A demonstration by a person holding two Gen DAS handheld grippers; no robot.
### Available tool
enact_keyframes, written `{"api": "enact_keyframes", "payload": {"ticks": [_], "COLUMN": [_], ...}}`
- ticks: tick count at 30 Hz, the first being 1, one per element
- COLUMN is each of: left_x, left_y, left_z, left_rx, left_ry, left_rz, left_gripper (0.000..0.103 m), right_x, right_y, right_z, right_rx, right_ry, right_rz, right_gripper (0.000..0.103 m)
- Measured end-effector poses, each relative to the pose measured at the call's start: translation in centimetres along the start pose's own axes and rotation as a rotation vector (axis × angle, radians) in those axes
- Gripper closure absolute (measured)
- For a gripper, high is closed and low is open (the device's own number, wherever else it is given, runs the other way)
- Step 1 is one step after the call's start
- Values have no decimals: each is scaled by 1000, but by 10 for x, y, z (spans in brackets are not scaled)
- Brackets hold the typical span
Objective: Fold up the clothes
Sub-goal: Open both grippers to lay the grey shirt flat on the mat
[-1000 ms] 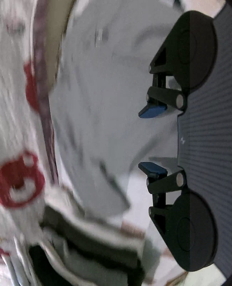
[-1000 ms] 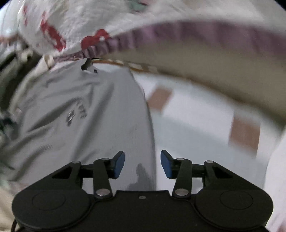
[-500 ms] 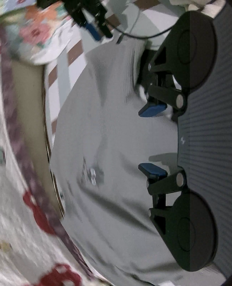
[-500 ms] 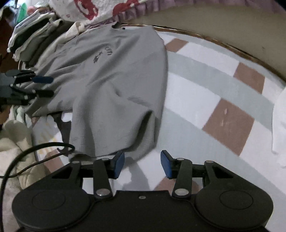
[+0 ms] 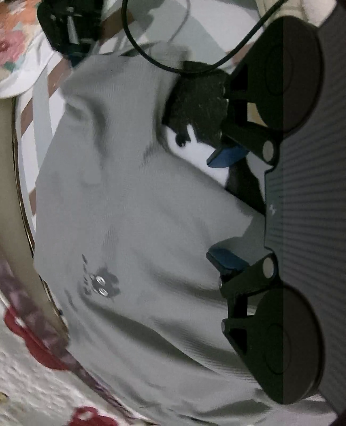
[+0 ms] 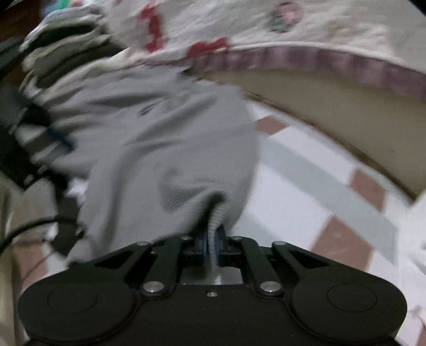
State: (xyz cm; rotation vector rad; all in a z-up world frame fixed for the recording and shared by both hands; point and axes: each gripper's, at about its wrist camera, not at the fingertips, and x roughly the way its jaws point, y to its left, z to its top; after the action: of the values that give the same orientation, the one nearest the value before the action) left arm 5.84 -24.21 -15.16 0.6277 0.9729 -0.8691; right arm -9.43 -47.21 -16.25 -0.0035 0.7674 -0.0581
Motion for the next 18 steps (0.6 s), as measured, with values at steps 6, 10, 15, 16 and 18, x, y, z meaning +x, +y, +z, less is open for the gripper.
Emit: {"api": "enact_keyframes", "payload": {"ticks": [6, 10, 15, 16, 18], "left_x": [-53, -92, -122, -127, -137], "left_y": [28, 59, 97, 108, 132], "left_z": [-10, -27, -58, -67, -86], "left_rx": [-192, -380, -405, -411, -435], "left_ry": [-140, -212, -176, -170, -143], "left_rz": [-69, -175, -50, -7, 105], "left_gripper": [38, 37, 36, 36, 36], "right_x": [-47, -21, 25, 21, 8], "right_y": [-69, -93, -90, -89, -87], "right_z": [55, 79, 71, 74, 83], "right_rx": [142, 89, 54, 75, 121], "right_ry": [-217, -66, 272, 277, 270], "right_rz": [-244, -312, -412, -441, -510], "right_gripper": [102, 101, 60, 61, 58]}}
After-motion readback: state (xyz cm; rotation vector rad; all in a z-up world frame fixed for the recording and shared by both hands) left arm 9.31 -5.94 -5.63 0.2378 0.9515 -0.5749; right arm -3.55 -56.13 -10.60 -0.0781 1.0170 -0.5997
